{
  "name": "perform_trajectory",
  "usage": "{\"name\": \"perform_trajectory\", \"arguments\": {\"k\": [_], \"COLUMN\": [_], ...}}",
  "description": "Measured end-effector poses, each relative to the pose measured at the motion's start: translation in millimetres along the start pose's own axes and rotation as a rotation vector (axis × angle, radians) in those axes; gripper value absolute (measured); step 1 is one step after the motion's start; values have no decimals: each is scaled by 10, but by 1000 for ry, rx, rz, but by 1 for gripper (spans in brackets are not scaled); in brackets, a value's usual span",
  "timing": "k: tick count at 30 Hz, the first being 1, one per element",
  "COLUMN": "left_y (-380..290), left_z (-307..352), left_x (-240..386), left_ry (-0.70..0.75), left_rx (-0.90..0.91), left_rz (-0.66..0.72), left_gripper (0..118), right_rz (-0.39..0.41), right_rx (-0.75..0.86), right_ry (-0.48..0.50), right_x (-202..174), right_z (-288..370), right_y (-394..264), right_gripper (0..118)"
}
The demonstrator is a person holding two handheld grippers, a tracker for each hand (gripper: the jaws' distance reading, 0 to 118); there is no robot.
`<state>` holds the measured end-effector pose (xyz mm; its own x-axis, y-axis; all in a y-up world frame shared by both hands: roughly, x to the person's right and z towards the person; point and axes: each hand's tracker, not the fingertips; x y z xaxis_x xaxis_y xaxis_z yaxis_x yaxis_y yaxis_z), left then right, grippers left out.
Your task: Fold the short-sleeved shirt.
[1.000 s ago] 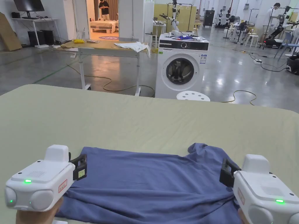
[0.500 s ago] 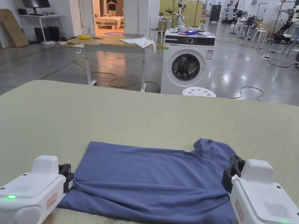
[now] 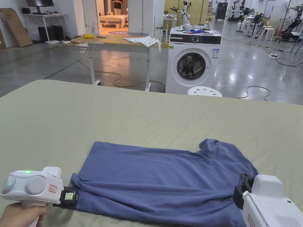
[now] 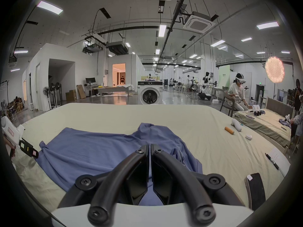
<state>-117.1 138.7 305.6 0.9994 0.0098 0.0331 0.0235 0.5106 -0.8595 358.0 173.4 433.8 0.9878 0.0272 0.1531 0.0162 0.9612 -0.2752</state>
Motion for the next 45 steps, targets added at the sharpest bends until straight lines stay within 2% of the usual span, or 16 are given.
{"name": "perform_trajectory", "arguments": {"k": [4,8,10,14,17,19,22,25,26,27,28,29,31,34,40,45], "left_y": [-77,-95,-106,-160,-223,-266,-335,-357,-365,-363,-359,-347,-318,-264,-236,-512], "left_z": [29,109,146,255,337,366,418,383,392,376,388,407,481,677,1109,1250], "left_x": [185,293,310,232,160,123,110,57,46,32,22,15,10,-13,-116,-214], "left_ry": [44,-17,-26,-65,-81,-91,-97,-106,-109,-112,-114,-115,-116,-127,-127,-151], "left_rx": [5,6,4,31,70,91,119,133,136,142,149,153,170,222,279,274], "left_rz": [-44,-78,-84,-64,-37,-23,-22,-12,-9,-5,-3,-2,0,-7,-10,9], "left_gripper": [74,25,1,1,1,1,1,1,1,0,0,0,0,0,0,0], "right_rz": [-4,-8,-20,-46,-15,-35,0,61,52,32,-1,4,69,52,121,152], "right_rx": [-55,-115,-184,-338,-459,-543,-664,-625,-635,-635,-632,-635,-631,-595,-509,-513], "right_ry": [-19,-40,-55,-68,-42,1,25,29,45,76,115,104,81,75,85,96], "right_x": [132,324,473,792,941,1003,980,900,879,872,872,867,849,879,913,950], "right_z": [-14,-60,-118,-265,-422,-531,-704,-708,-693,-681,-678,-667,-609,-420,57,460], "right_y": [-100,-142,-133,-106,-168,-284,-474,-527,-502,-472,-451,-427,-333,-116,323,259], "right_gripper": [1,2,6,59,69,69,64,57,53,40,14,6,6,6,6,6]}}
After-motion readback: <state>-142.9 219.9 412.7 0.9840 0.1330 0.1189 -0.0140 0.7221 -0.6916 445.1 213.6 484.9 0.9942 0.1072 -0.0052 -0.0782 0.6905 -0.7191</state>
